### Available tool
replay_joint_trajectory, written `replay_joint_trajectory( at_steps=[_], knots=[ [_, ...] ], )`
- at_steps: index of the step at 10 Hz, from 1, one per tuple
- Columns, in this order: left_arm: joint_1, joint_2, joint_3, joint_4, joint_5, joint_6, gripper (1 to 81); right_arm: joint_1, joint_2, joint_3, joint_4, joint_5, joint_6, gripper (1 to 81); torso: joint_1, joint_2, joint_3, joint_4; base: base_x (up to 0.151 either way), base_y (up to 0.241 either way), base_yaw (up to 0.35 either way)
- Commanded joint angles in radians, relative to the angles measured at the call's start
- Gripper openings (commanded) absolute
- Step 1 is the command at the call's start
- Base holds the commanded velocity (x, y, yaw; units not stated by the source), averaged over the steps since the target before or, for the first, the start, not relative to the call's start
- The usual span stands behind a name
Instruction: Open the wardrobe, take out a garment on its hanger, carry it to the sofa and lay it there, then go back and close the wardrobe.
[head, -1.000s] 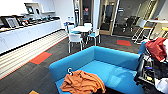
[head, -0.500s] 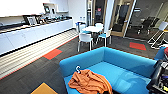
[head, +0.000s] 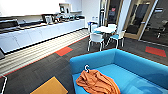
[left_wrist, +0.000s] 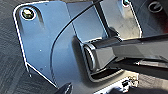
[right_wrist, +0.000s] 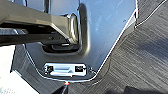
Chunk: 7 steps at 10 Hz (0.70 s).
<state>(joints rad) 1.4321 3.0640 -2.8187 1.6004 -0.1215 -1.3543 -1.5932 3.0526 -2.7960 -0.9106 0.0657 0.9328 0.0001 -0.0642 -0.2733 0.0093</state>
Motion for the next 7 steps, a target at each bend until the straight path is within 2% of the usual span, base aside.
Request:
replay_joint_trajectory(
  at_steps=[1, 4, 6, 7],
  knots=[
    [-0.026, 0.001, -0.001, 0.012, 0.039, 0.009, 81.1, 0.014, 0.002, 0.007, 0.001, -0.049, 0.004, 81.1, 0.000, 0.000, 0.000, 0.000, 0.000, 0.000, 0.305],
    [-0.029, 0.001, -0.004, 0.012, 0.040, 0.009, 81.1, 0.018, 0.002, 0.033, 0.009, -0.049, 0.023, 81.1, 0.000, 0.000, 0.000, 0.000, 0.000, 0.000, 0.305],
    [-0.028, 0.000, -0.004, 0.010, 0.040, 0.009, 81.1, 0.000, -0.012, 0.040, 0.102, -0.047, 0.066, 81.1, 0.000, 0.000, 0.000, 0.000, 0.000, 0.000, 0.305],
    [-0.026, 0.000, -0.004, 0.010, 0.040, 0.009, 81.1, 0.000, -0.019, 0.038, 0.116, -0.040, 0.064, 81.1, 0.000, 0.000, 0.000, 0.000, 0.000, 0.000, 0.305]
  ],
)
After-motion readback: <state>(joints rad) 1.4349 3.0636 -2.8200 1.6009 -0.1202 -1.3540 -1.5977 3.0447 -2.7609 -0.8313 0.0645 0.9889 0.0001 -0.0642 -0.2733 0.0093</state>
